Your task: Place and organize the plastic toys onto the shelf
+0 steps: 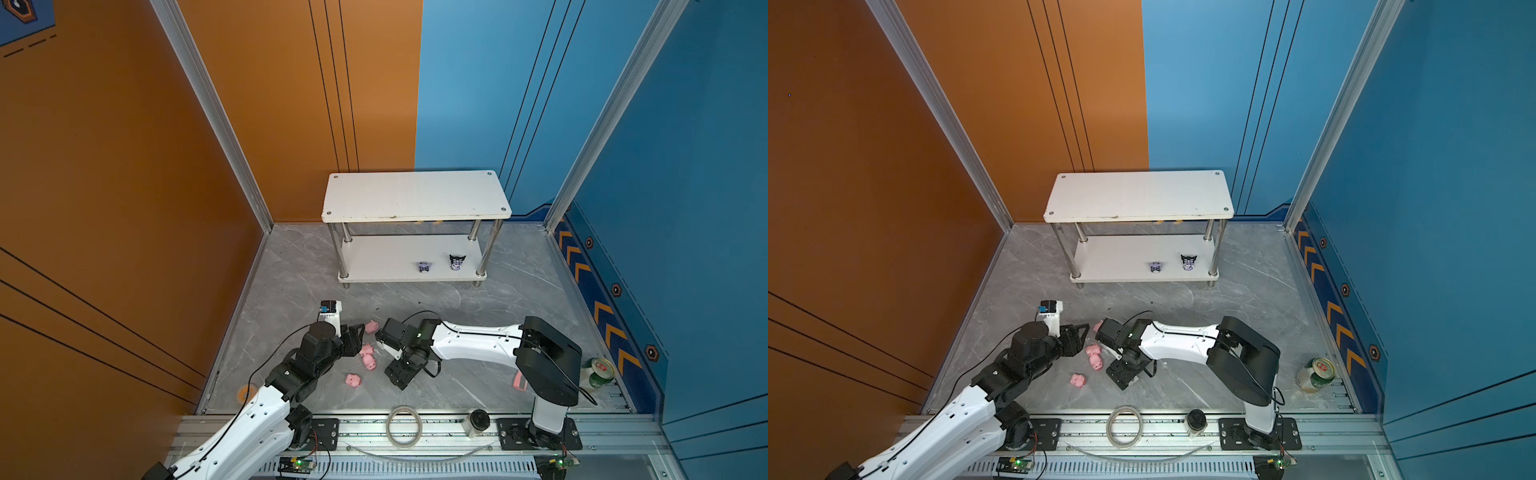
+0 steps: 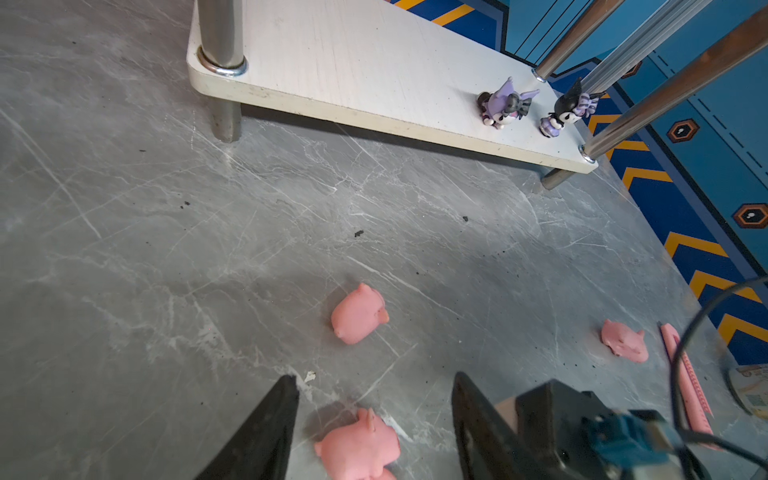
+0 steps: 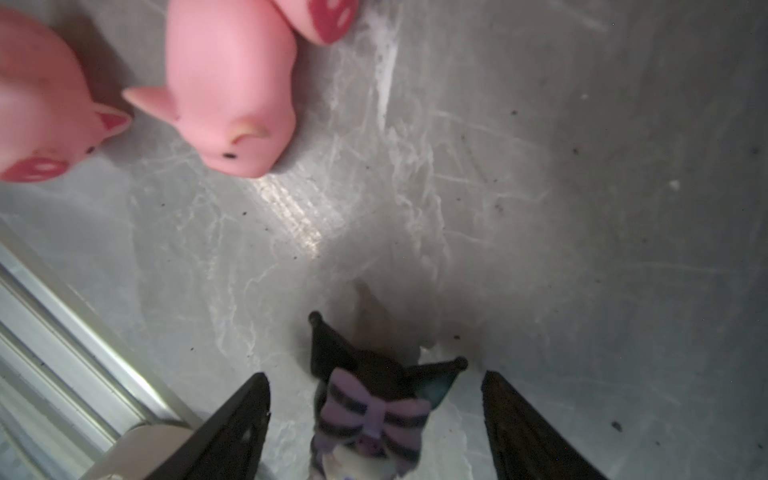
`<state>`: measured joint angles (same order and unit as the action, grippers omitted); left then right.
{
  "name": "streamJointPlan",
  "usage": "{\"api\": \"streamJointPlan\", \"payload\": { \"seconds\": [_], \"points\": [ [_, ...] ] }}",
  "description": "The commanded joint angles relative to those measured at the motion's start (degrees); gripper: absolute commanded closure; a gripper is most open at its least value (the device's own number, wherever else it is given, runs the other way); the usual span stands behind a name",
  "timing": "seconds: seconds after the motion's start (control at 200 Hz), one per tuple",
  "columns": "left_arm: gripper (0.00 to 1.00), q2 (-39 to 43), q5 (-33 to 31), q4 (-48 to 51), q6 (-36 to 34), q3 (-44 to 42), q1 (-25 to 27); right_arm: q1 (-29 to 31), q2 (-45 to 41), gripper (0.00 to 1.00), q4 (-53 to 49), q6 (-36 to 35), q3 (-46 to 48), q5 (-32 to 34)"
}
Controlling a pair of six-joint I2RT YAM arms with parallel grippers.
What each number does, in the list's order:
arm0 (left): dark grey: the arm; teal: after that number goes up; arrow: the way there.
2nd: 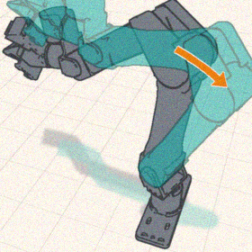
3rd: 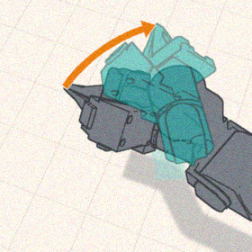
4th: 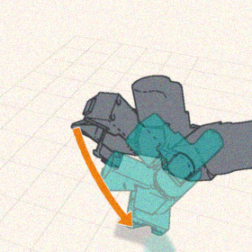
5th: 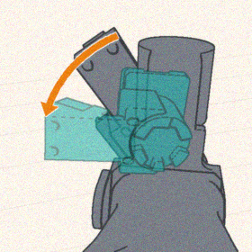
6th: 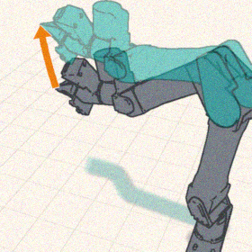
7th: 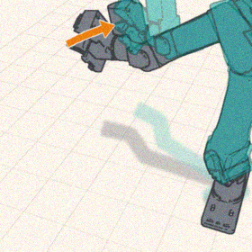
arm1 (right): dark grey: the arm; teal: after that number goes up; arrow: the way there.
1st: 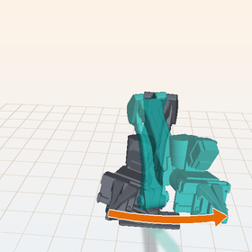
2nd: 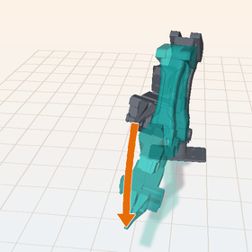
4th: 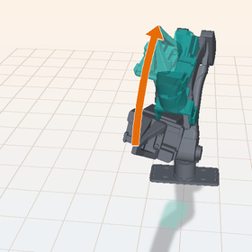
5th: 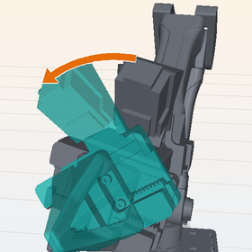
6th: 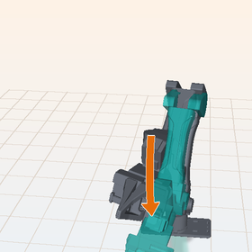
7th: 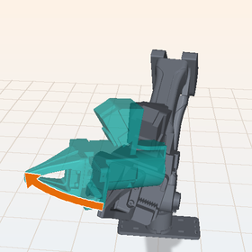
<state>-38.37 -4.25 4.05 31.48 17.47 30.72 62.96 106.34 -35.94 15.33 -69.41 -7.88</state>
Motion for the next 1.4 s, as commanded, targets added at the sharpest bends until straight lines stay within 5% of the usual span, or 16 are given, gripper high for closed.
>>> {"api": "streamJointPlan", "payload": {
  "seconds": [0.0, 0.135, 0.27, 0.601, 0.841, 0.986, 1.131, 1.392],
  "points": [
    [0.39, -0.8, -1.6, 0.3, -1.0, -0.3, 0.3, -1.6, 1.5, 0.19, -0.4, -0.8, -2.1, -2.5],
    [0.38, -2.9, -1.5, -1.0, -1.5, -0.1, 0.4, -2.2, 3.0, 0.26, -0.4, -0.2, -3.3, -4.0],
    [0.37, -4.5, -1.7, -2.4, -2.0, 0.1, 0.3, -2.1, 3.6, 0.49, -0.8, 0.8, -4.0, -4.9],
    [0.36, -6.9, -1.2, -4.1, -4.0, 1.9, 0.2, -3.6, 2.1, 0.75, -2.3, 4.0, -4.1, -2.8],
    [0.33, -5.8, 5.7, -5.3, -6.1, 2.3, 1.0, -9.6, -2.4, 0.79, -1.8, 5.8, -5.4, 0.1],
    [0.22, -2.0, 10.7, -6.9, -9.8, 2.6, 6.2, -14.3, -6.7, 0.81, 1.3, 8.2, -5.7, -1.0],
    [0.09, -1.1, 10.8, -7.9, -13.0, 3.9, 13.7, -17.3, -10.4, 0.82, 4.8, 10.5, -5.7, -5.1],
    [0.07, -10.7, 8.4, -11.3, -16.1, 7.5, 19.2, -18.1, -14.9, 0.82, 7.4, 13.5, -4.7, -9.5]
  ]
}}
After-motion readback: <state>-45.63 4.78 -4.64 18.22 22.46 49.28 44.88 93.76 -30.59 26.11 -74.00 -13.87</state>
